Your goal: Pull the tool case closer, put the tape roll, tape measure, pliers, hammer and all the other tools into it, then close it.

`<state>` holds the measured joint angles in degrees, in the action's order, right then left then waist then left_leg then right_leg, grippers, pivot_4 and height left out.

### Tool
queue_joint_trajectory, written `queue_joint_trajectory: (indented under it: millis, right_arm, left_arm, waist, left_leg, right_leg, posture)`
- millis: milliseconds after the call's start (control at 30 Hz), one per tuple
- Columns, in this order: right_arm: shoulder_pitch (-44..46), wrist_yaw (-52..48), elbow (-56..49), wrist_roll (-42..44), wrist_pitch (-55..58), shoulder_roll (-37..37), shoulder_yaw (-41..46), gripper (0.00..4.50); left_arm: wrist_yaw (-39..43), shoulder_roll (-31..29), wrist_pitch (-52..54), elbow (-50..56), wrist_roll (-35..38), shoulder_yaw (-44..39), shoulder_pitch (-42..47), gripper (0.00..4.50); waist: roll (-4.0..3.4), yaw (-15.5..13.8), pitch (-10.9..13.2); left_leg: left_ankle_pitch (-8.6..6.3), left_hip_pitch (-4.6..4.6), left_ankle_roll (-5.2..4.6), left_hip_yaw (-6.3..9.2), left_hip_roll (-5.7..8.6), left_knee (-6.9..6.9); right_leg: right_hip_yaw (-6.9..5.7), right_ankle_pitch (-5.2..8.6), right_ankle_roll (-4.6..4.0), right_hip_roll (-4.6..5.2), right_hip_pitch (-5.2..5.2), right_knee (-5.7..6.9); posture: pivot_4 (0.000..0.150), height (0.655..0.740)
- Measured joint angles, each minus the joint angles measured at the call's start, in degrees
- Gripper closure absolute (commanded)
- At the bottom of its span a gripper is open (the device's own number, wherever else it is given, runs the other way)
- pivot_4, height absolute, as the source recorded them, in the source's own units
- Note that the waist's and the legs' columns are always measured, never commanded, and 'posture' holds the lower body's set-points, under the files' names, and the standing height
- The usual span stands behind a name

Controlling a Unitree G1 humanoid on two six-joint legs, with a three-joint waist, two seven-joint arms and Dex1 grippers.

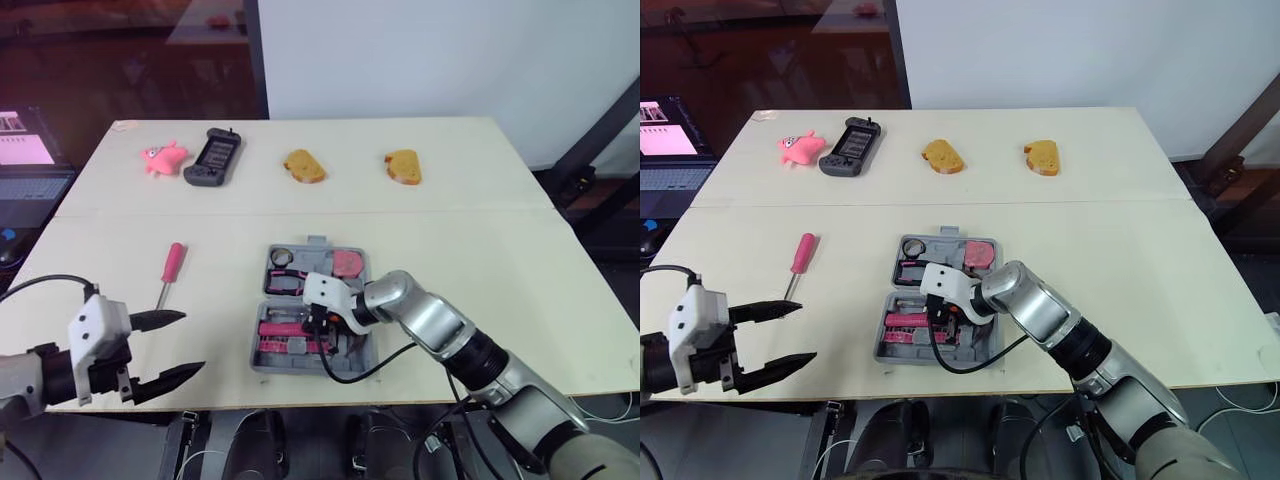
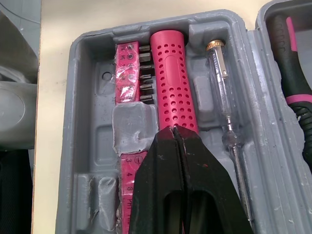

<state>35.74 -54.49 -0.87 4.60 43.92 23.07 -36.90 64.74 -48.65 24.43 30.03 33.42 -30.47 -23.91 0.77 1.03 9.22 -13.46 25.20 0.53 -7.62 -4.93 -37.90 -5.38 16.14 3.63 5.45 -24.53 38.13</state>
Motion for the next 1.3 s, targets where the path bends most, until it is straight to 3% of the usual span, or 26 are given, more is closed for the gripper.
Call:
queue_joint_trajectory:
  millis: [367, 500, 567, 667, 767, 867, 1000, 1167, 1300]
  right_arm:
    - [-0.70, -0.71, 6.77, -0.53, -5.02, -2.76, -0.46, 4.45]
    - [-1.56, -1.89, 6.46, -0.44, -7.92, -2.31, 1.43, 4.45]
    - [-2.02, -3.27, 5.08, -0.16, -10.44, -0.50, 2.18, 4.45]
    - [-1.65, -3.87, 1.43, 2.88, -10.30, 0.10, 7.75, 4.45]
    - [0.71, -5.94, -5.31, 7.93, -8.32, 1.91, 14.19, 3.68]
    - [-0.46, -8.42, -8.53, 11.23, -8.38, 6.80, 19.55, 2.20]
    - [-7.73, -10.27, -5.45, 12.52, -13.86, 13.52, 26.74, 0.14]
    - [-16.89, -11.10, 5.07, 12.47, -24.70, 21.37, 38.21, 0.06]
    - [-22.46, -10.11, 8.99, 14.28, -27.70, 21.65, 45.12, 0.06]
  left_arm:
    - [0.37, -0.74, 0.29, 0.04, 0.73, 0.05, -0.34, 0.00]
    - [0.59, -0.75, 0.29, 0.02, 1.00, -0.12, -0.47, 0.00]
    - [0.71, -0.77, 0.28, -0.30, 1.03, -0.11, 0.03, 0.00]
    - [0.79, -0.83, 0.27, -1.61, 0.98, 0.13, 1.13, 0.00]
    - [0.51, -0.96, 0.14, -3.34, 0.91, 0.68, 4.31, 0.00]
    - [0.09, -1.12, -0.11, -6.56, 0.90, 0.54, 7.47, 0.00]
    - [1.69, -1.45, -2.23, -12.60, -0.55, 0.44, 7.59, 0.00]
    - [2.91, -0.83, -10.17, -26.56, -4.35, -3.07, 5.75, 0.00]
    - [3.13, 2.60, -15.86, -35.38, -4.69, -6.33, 3.96, 0.00]
  waist:
    - [0.44, 0.23, -0.80]
    - [0.41, 0.12, -0.78]
    - [0.35, -0.06, -0.72]
    - [0.18, -0.18, -0.46]
    - [0.18, -0.24, -0.44]
    - [0.20, -0.42, -0.44]
    - [0.24, -0.34, -0.33]
    - [0.13, -0.14, -0.12]
    - [0.13, 0.10, -0.11]
  left_leg:
    - [-0.05, -1.33, 0.31, -0.05, -0.09, 0.80]
    - [-0.05, -1.25, 0.32, -0.07, -0.16, 0.81]
    - [0.00, -0.76, 0.35, -0.07, -0.10, 0.77]
    - [0.12, -0.53, 0.21, -0.09, 0.03, 0.76]
    - [0.14, -0.46, 0.22, -0.06, 0.04, 0.76]
    - [0.13, -0.47, 0.22, -0.03, 0.05, 0.76]
    - [0.12, -0.47, 0.19, -0.08, 0.11, 0.77]
    - [0.13, -0.47, 0.20, -0.12, 0.08, 0.82]
    - [0.13, -0.47, 0.20, -0.10, 0.01, 0.81]
  right_leg:
    - [0.20, 0.22, -0.38, 0.10, 0.77, -0.15]
    - [0.21, 0.26, -0.43, 0.12, 0.68, -0.15]
    - [0.21, 0.24, -0.41, 0.11, 0.21, -0.13]
    - [0.22, 0.22, -0.37, 0.12, 0.11, -0.11]
    - [0.20, 0.12, -0.21, 0.04, 0.15, -0.09]
    - [0.10, 0.17, -0.29, 0.08, 0.07, -0.17]
    - [0.11, 0.21, -0.35, 0.11, 0.19, -0.21]
    - [0.12, 0.22, -0.32, 0.07, 0.17, -0.19]
    - [0.15, 0.15, -0.20, 0.04, 0.15, -0.14]
  posture:
    - [0.150, 0.7188]
    - [0.150, 0.7188]
    - [0.150, 0.7188]
    - [0.150, 0.7188]
    - [0.150, 0.7188]
    - [0.150, 0.7188]
    - [0.150, 0.7188]
    - [0.150, 0.7188]
    - [0.150, 0.7188]
